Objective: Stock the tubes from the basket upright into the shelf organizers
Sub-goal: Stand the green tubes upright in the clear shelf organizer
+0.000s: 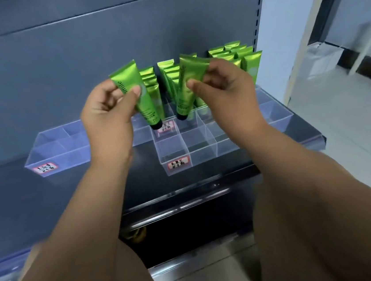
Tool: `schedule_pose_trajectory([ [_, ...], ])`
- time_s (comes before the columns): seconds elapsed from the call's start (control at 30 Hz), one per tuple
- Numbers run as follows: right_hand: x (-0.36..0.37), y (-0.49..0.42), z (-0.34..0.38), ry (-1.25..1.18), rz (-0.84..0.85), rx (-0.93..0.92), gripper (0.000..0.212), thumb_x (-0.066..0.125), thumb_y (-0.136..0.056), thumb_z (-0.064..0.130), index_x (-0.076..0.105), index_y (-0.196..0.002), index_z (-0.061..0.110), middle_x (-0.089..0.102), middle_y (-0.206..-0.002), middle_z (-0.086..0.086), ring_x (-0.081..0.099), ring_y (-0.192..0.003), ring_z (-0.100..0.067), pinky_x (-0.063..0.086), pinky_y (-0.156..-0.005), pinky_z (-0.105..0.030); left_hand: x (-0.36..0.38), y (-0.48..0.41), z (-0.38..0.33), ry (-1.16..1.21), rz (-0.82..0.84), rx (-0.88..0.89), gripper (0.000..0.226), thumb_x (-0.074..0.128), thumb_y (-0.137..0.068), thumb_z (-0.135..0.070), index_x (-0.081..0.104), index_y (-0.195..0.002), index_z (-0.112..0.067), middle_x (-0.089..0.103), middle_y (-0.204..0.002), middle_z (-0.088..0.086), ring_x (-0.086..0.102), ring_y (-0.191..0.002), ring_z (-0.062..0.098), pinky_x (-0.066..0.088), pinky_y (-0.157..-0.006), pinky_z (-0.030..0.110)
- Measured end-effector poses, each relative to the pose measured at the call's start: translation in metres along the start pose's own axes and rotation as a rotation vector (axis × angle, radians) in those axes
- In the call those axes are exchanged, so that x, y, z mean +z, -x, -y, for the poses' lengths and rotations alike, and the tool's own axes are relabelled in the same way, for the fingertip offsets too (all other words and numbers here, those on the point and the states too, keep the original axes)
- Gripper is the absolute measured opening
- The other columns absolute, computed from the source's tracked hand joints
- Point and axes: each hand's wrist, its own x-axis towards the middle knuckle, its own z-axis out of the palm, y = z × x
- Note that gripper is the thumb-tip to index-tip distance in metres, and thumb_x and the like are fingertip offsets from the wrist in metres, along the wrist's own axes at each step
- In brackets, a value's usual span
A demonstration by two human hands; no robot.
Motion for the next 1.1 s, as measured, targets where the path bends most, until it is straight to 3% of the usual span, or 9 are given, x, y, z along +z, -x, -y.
schedule_pose_trajectory([
  [0.17, 0.017, -0.038, -0.009, 0.077, 0.030, -0.089, 0.020, 0.080, -0.081, 0.004, 0.070, -0.092, 0.017, 0.072, -0.082, -0.008, 0.065, -0.074, -0.014, 0.057, -0.071, -0.034, -0.003, -0.028, 0.021, -0.088, 0.050, 0.010, 0.021, 0.081, -0.082, -0.006, 0.070, -0.097, -0.015, 0.072, -0.084, 0.000, 0.064, -0.083, 0.024, 0.054, -0.090, 0.063],
  [0.27, 0.017, -0.056, -0.015, 0.077, 0.048, -0.125, 0.020, 0.080, -0.081, 0.005, 0.069, -0.097, 0.009, 0.070, -0.085, -0.018, 0.063, -0.073, -0.014, 0.054, -0.071, -0.028, -0.005, -0.041, 0.023, -0.116, 0.075, 0.026, 0.020, 0.081, -0.082, -0.004, 0.068, -0.088, -0.018, 0.065, -0.078, -0.005, 0.059, -0.079, 0.023, 0.057, -0.086, 0.059],
  [0.43, 0.006, -0.061, -0.027, 0.029, 0.089, -0.111, 0.033, 0.076, -0.080, -0.004, 0.063, -0.109, 0.005, 0.065, -0.079, 0.006, 0.060, -0.069, -0.003, 0.058, -0.074, -0.035, -0.008, -0.047, 0.024, -0.143, 0.166, -0.014, 0.031, 0.078, -0.083, 0.001, 0.066, -0.076, -0.026, 0.052, -0.063, -0.015, 0.053, -0.074, 0.021, 0.062, -0.072, 0.040],
  [0.53, 0.002, -0.057, -0.030, 0.037, 0.133, -0.078, 0.033, 0.077, -0.078, -0.004, 0.065, -0.105, 0.009, 0.071, -0.078, 0.010, 0.066, -0.073, -0.009, 0.060, -0.079, -0.044, -0.006, -0.042, 0.029, -0.206, 0.215, -0.062, 0.036, 0.078, -0.084, 0.001, 0.067, -0.068, -0.029, 0.047, -0.062, -0.014, 0.050, -0.073, 0.020, 0.062, -0.075, 0.045],
  [0.67, 0.002, -0.053, -0.036, 0.161, 0.184, -0.057, 0.032, 0.080, -0.077, 0.001, 0.066, -0.097, 0.021, 0.070, -0.076, 0.007, 0.064, -0.070, -0.017, 0.057, -0.073, -0.037, -0.001, -0.036, 0.040, -0.243, 0.236, -0.092, 0.032, 0.078, -0.083, 0.002, 0.065, -0.072, -0.025, 0.041, -0.063, -0.012, 0.044, -0.074, 0.021, 0.056, -0.081, 0.061],
  [0.77, -0.001, -0.052, -0.046, 0.296, 0.204, -0.039, 0.033, 0.084, -0.077, 0.008, 0.066, -0.095, 0.028, 0.073, -0.086, -0.011, 0.070, -0.078, -0.029, 0.060, -0.077, -0.041, -0.001, -0.035, 0.051, -0.250, 0.224, -0.080, 0.015, 0.081, -0.080, 0.001, 0.066, -0.082, -0.003, 0.042, -0.068, -0.001, 0.042, -0.075, 0.023, 0.052, -0.086, 0.069],
  [0.83, -0.003, -0.053, -0.050, 0.379, 0.207, -0.033, 0.037, 0.086, -0.076, 0.012, 0.064, -0.093, 0.036, 0.071, -0.083, 0.000, 0.070, -0.075, -0.014, 0.060, -0.078, -0.033, -0.002, -0.035, 0.055, -0.284, 0.199, -0.068, 0.021, 0.083, -0.078, -0.002, 0.065, -0.088, 0.005, 0.047, -0.073, 0.007, 0.045, -0.074, 0.021, 0.057, -0.087, 0.061],
  [0.97, -0.003, -0.054, -0.053, 0.476, 0.215, -0.016, 0.035, 0.087, -0.076, 0.014, 0.067, -0.101, 0.028, 0.059, -0.071, 0.016, 0.058, -0.062, 0.004, 0.052, -0.070, -0.017, -0.003, -0.032, 0.055, -0.398, 0.186, -0.046, 0.032, 0.084, -0.079, -0.002, 0.061, -0.071, -0.022, 0.053, -0.060, -0.012, 0.047, -0.061, 0.006, 0.049, -0.067, 0.018],
  [1.1, -0.002, -0.054, -0.054, 0.525, 0.240, -0.009, 0.036, 0.086, -0.078, 0.015, 0.069, -0.107, 0.024, 0.059, -0.076, 0.012, 0.064, -0.073, -0.008, 0.046, -0.067, -0.009, -0.005, -0.031, 0.054, -0.421, 0.167, -0.040, 0.037, 0.085, -0.079, -0.004, 0.056, -0.067, -0.024, 0.049, -0.062, -0.005, 0.045, -0.061, 0.008, 0.046, -0.063, 0.016],
])
